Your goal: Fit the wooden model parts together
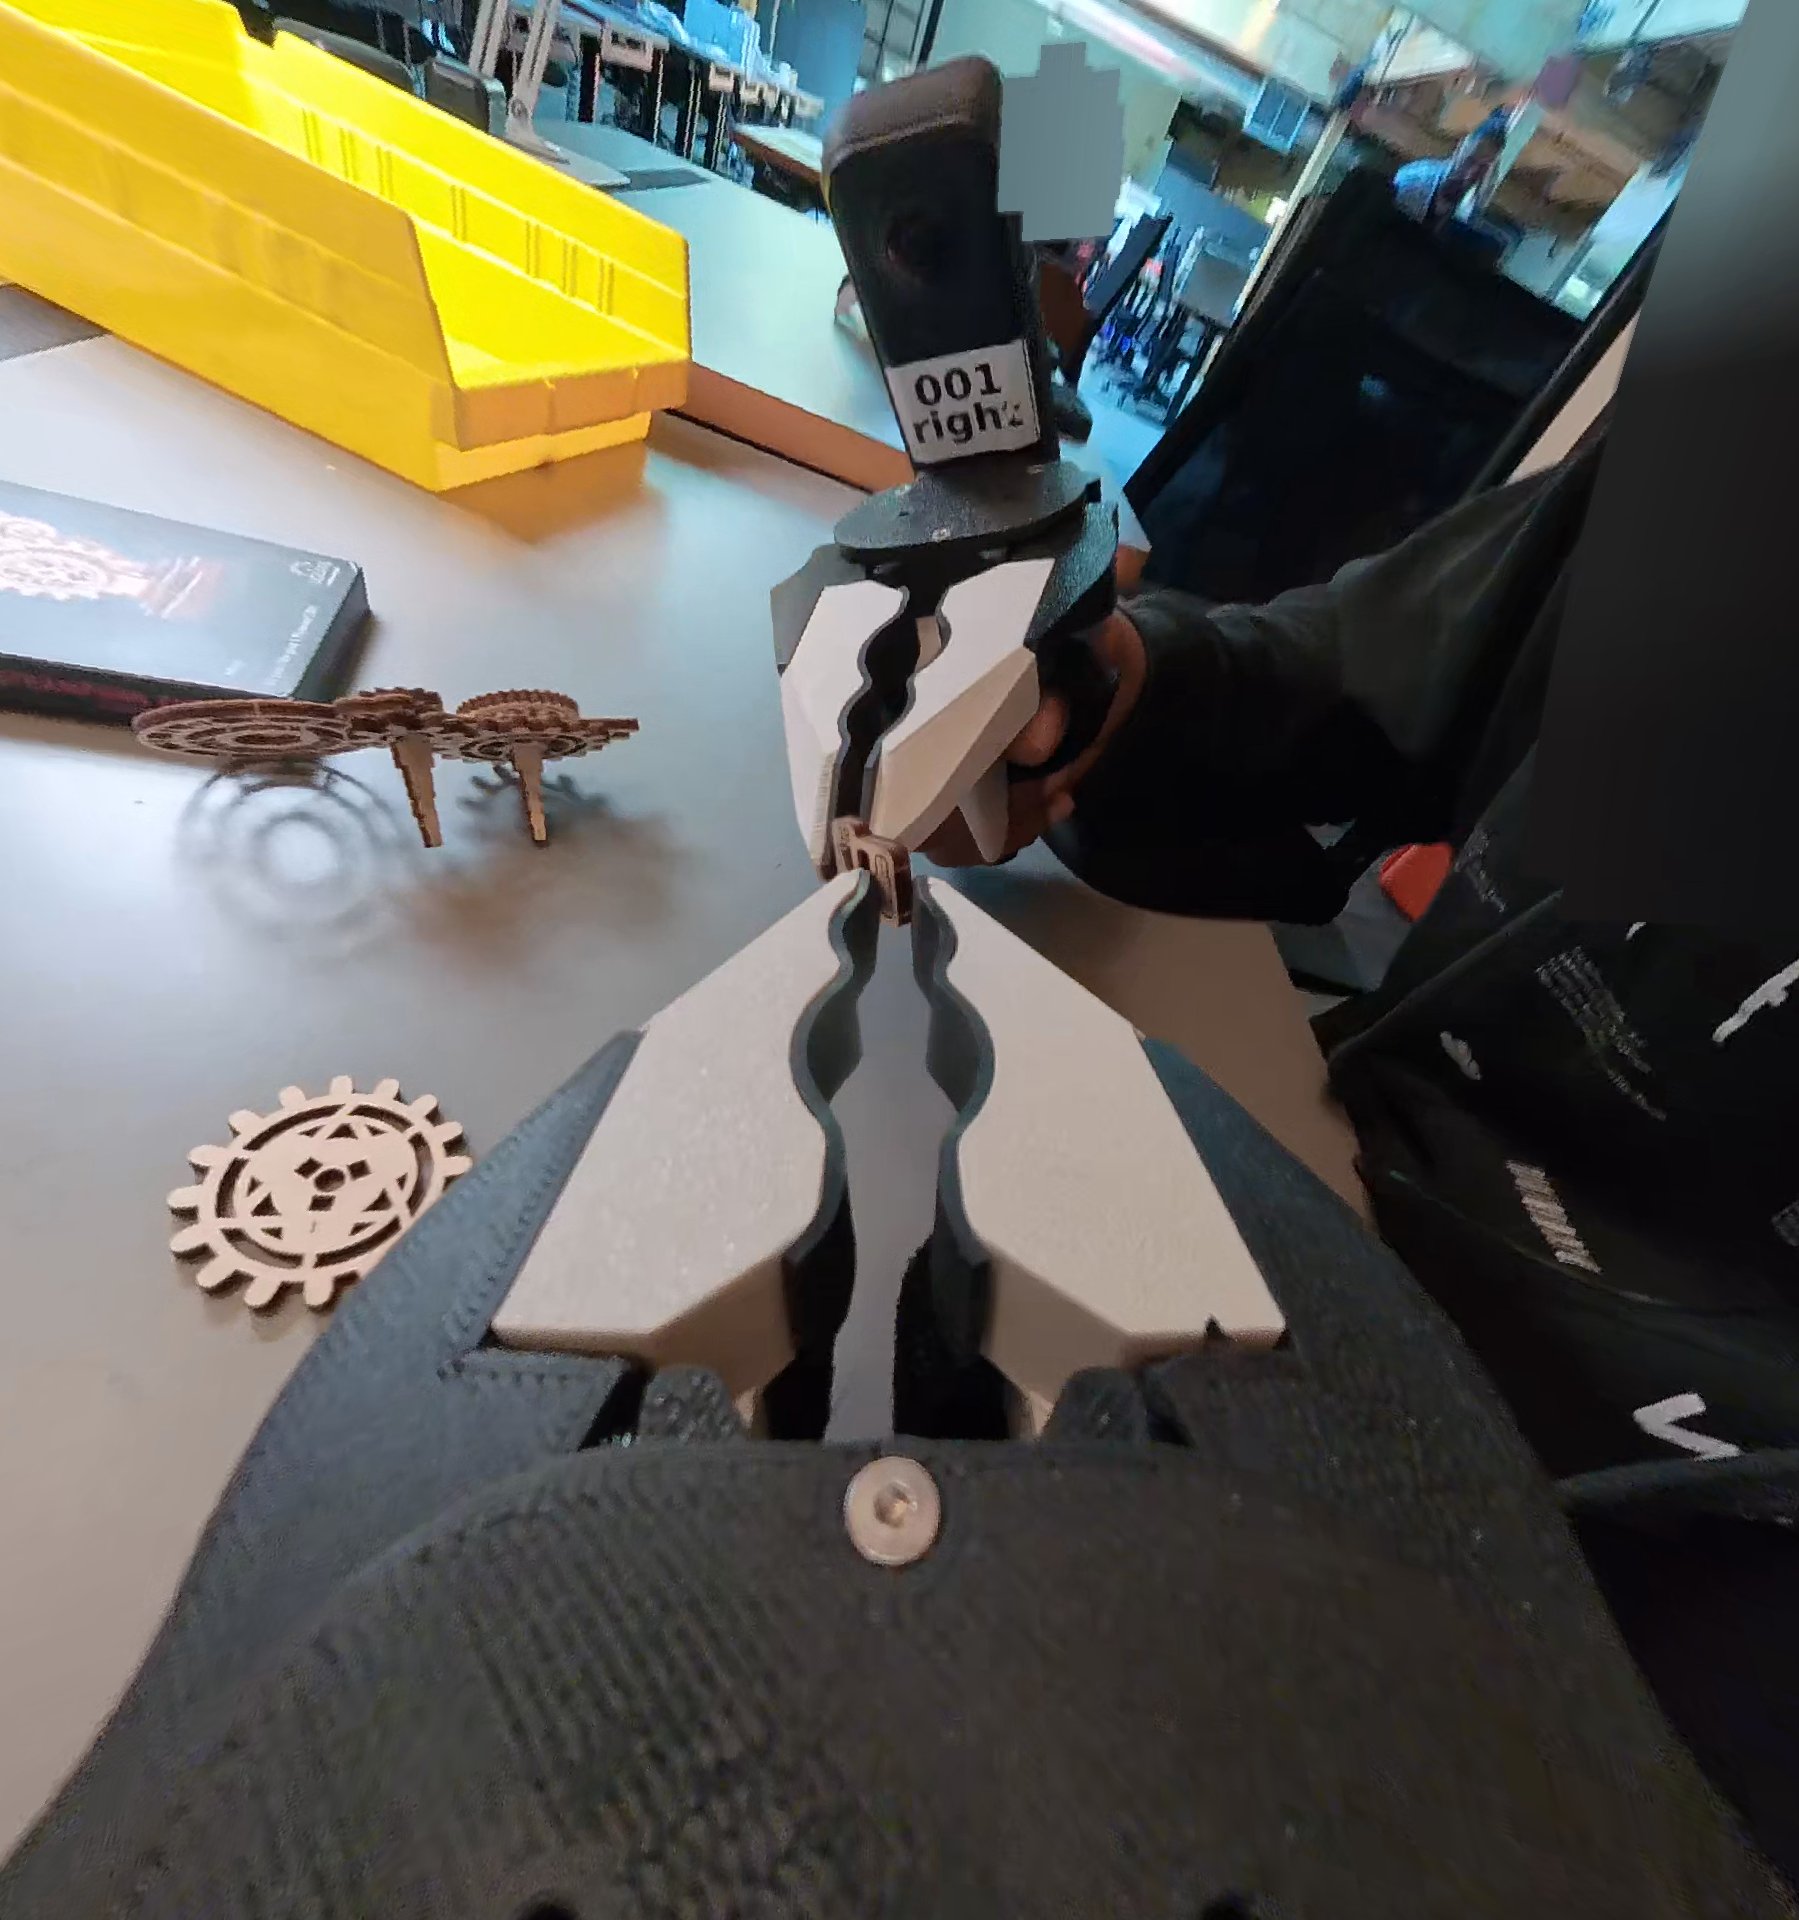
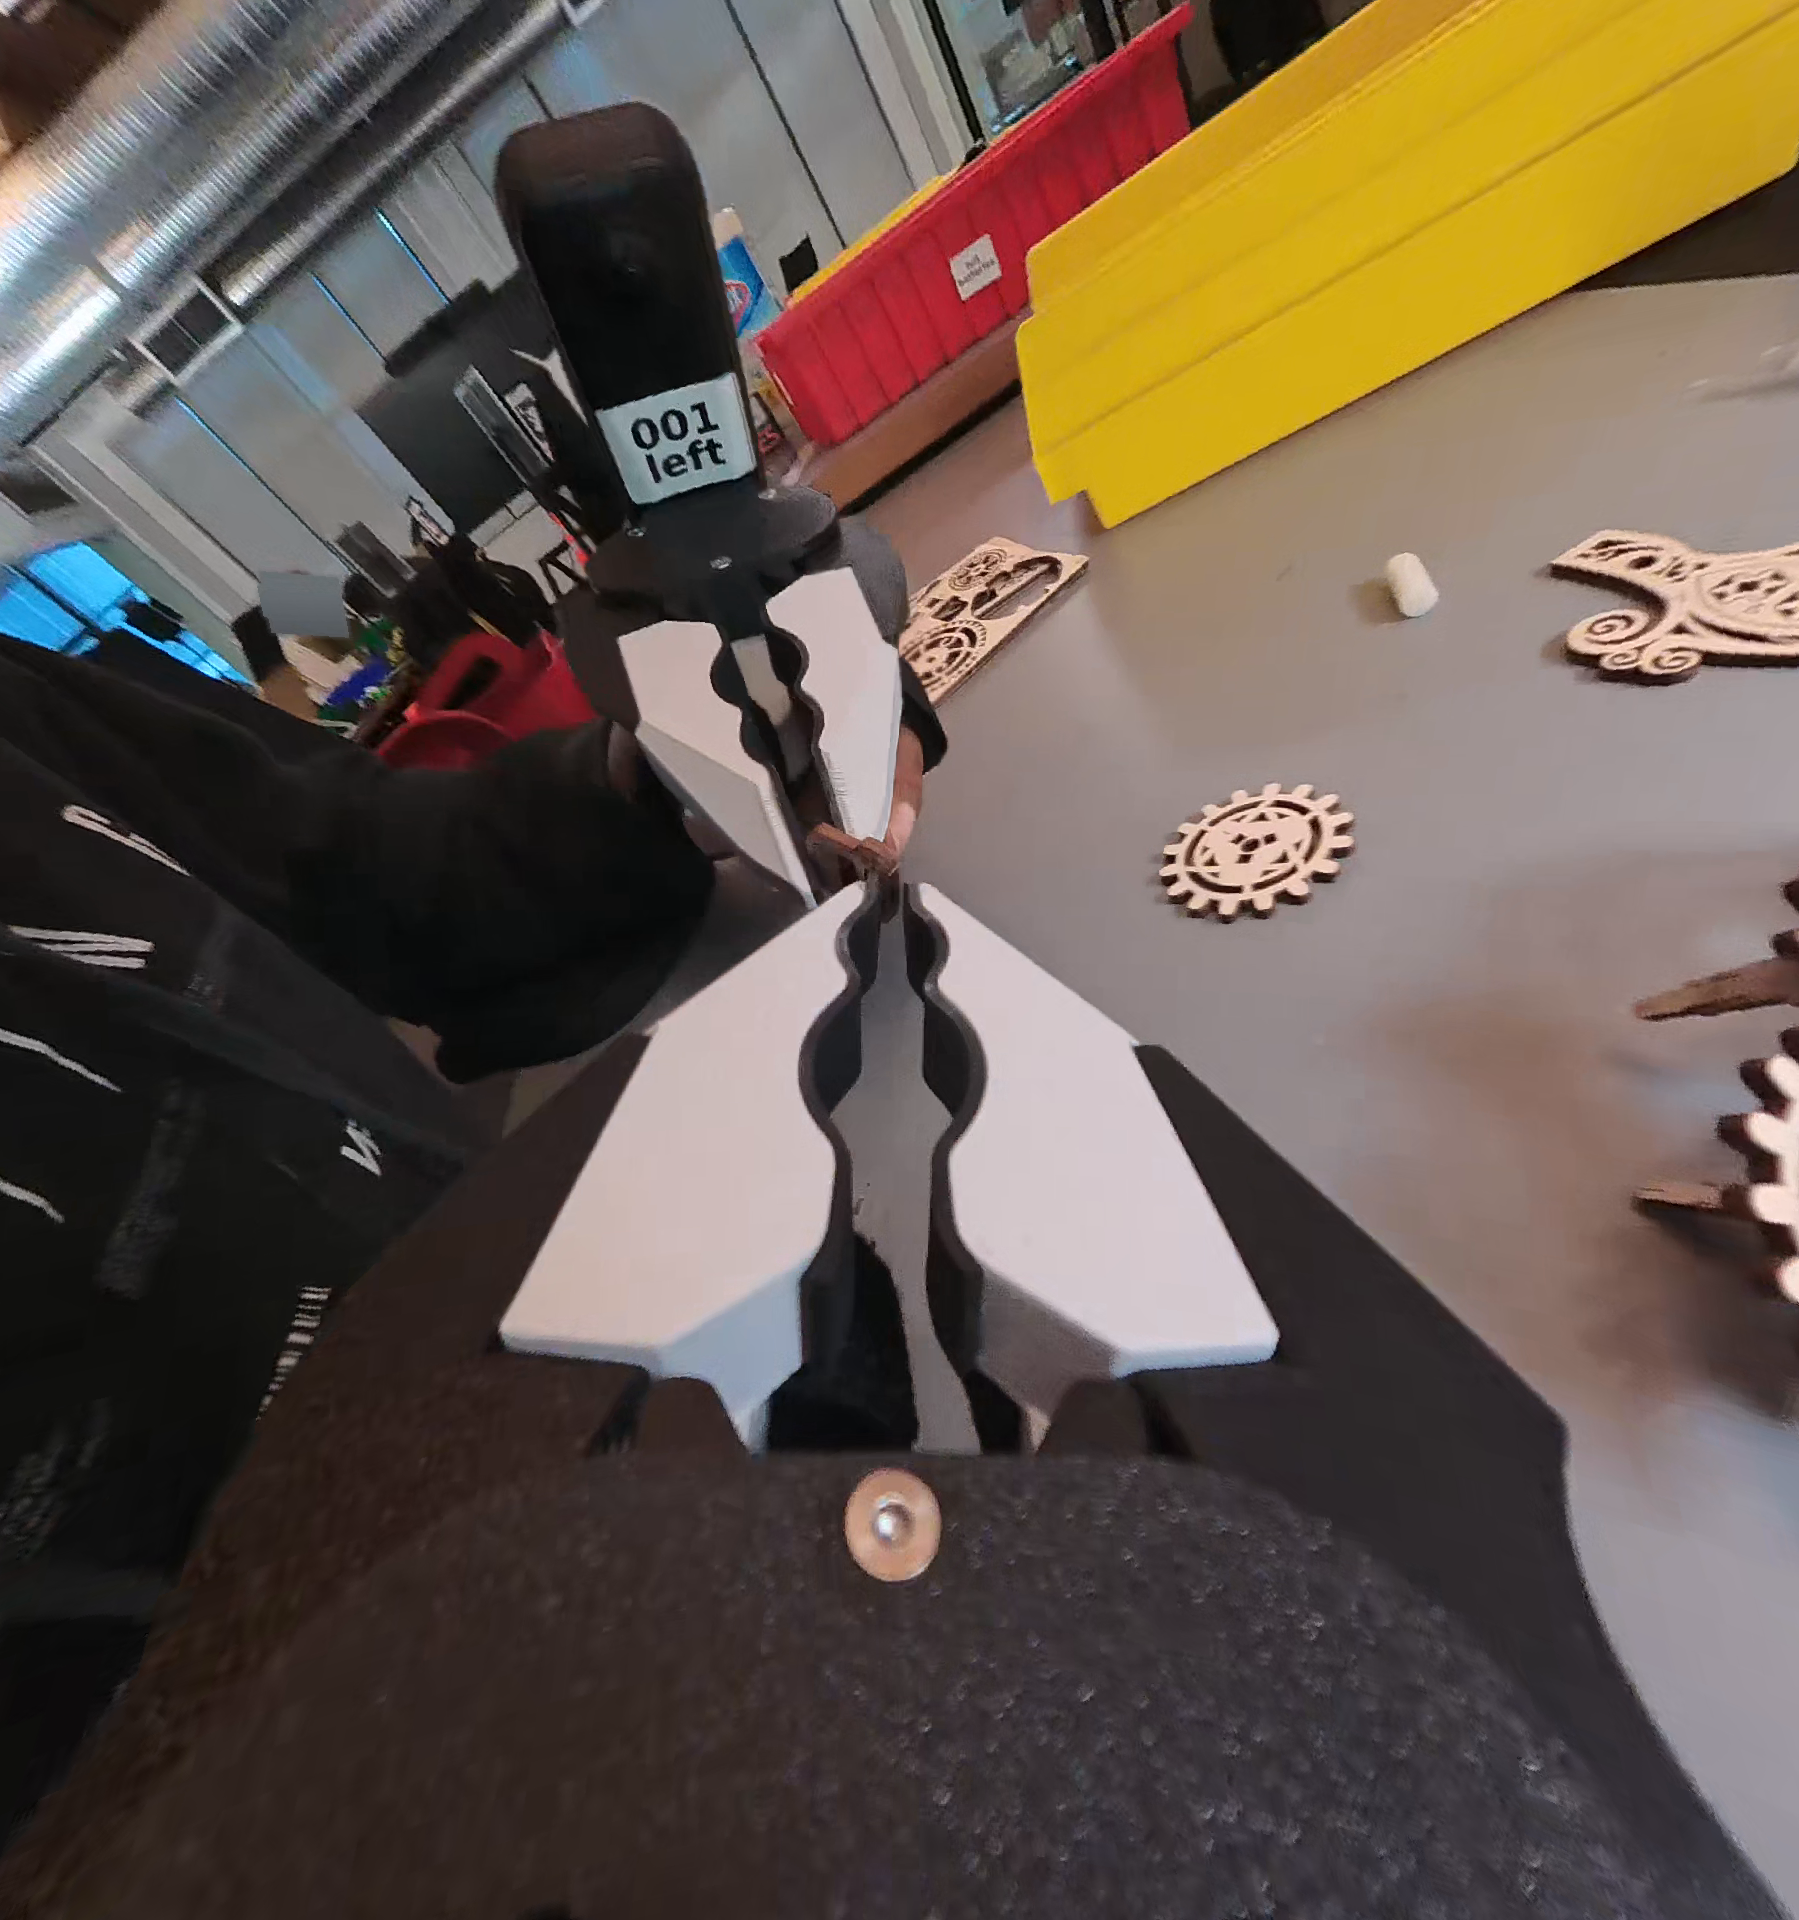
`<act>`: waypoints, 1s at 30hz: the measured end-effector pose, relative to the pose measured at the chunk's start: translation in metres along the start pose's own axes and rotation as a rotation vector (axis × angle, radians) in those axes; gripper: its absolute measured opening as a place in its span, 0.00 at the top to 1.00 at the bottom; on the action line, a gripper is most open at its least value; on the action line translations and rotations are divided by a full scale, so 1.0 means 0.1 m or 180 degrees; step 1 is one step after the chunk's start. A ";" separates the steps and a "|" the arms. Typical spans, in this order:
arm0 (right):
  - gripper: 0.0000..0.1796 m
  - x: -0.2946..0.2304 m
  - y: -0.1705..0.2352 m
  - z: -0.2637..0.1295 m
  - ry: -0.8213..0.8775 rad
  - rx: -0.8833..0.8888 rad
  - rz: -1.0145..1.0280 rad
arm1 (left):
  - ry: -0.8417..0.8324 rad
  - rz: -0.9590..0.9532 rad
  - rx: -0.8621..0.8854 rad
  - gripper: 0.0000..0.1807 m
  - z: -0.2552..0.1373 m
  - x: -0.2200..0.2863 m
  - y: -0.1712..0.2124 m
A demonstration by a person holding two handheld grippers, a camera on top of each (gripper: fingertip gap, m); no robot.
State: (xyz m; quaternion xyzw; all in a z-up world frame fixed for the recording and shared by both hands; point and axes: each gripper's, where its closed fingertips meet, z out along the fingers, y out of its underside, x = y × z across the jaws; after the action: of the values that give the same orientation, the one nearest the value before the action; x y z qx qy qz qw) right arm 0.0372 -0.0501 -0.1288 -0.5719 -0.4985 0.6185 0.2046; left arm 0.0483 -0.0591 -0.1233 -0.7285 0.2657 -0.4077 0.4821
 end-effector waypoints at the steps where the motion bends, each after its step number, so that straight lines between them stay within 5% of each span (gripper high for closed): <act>1: 0.98 0.01 -0.02 -0.01 0.0014 0.0023 0.0011 | -0.0007 -0.0071 0.0051 0.97 0.00 -0.01 -0.02; 6: 0.90 0.13 -0.06 -0.01 0.0300 0.0076 0.0054 | -0.0156 -0.0216 0.0151 0.98 -0.01 -0.08 -0.04; 19: 0.93 0.12 -0.21 -0.01 0.0050 0.0657 0.1085 | -0.0541 0.0198 0.0456 0.97 -0.02 -0.11 -0.20; 23: 0.94 0.11 -0.20 -0.01 0.0186 0.0559 0.0650 | -0.0543 0.0356 0.0338 0.97 -0.01 -0.09 -0.16; 30: 1.00 0.03 -0.20 -0.01 0.0779 0.0186 -0.1496 | -0.0475 0.0410 0.0237 0.97 -0.01 -0.07 -0.12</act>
State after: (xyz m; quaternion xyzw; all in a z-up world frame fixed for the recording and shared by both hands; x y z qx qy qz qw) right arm 0.0313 -0.0388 -0.1133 -0.5049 -0.5711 0.4944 0.4177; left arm 0.0441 -0.0492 -0.1141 -0.7198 0.2600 -0.3301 0.5526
